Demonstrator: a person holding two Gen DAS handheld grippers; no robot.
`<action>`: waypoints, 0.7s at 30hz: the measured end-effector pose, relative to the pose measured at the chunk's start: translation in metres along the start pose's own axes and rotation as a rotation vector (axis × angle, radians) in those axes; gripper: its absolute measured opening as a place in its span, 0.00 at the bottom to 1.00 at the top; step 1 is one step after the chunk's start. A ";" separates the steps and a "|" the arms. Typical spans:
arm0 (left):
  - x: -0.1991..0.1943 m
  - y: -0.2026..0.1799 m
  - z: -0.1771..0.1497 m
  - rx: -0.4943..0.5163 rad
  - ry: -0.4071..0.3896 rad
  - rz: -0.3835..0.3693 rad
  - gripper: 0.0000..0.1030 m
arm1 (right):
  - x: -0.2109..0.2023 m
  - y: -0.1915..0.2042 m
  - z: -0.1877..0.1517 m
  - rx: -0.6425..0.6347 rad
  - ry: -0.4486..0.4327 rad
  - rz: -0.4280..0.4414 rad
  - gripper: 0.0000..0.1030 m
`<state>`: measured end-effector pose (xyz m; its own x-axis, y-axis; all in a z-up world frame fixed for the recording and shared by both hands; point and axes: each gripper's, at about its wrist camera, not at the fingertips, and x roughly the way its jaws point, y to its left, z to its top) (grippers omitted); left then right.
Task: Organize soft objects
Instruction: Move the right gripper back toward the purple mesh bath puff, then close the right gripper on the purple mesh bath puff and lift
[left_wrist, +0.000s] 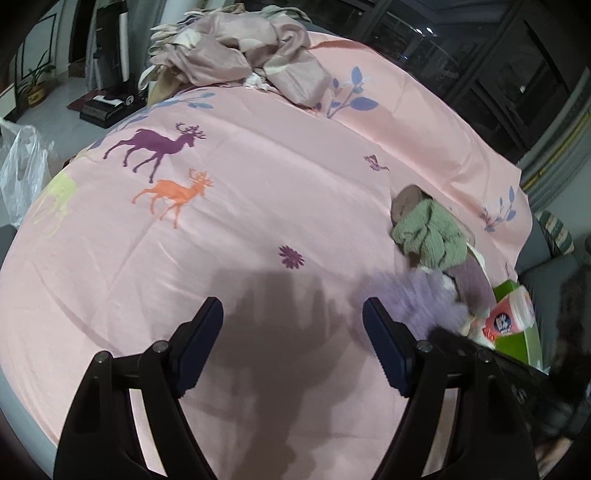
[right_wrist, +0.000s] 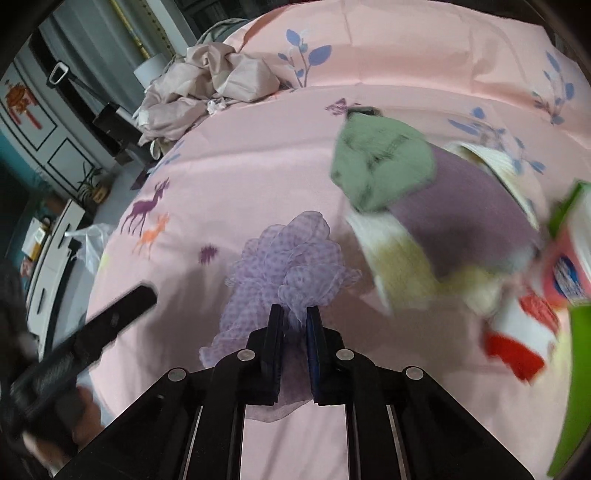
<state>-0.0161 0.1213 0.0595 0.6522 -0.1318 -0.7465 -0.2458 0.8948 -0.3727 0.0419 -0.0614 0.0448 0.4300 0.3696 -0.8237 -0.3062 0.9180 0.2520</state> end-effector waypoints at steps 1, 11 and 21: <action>0.000 -0.004 -0.002 0.013 0.002 0.001 0.75 | -0.004 -0.004 -0.006 -0.001 0.008 -0.002 0.12; 0.012 -0.044 -0.029 0.153 0.049 -0.009 0.74 | -0.021 -0.053 -0.041 0.108 0.058 -0.050 0.20; 0.027 -0.078 -0.059 0.271 0.155 -0.095 0.73 | -0.037 -0.084 -0.040 0.233 -0.053 0.090 0.60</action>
<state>-0.0214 0.0225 0.0355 0.5413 -0.2643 -0.7982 0.0244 0.9539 -0.2993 0.0178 -0.1580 0.0342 0.4561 0.4525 -0.7663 -0.1442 0.8873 0.4381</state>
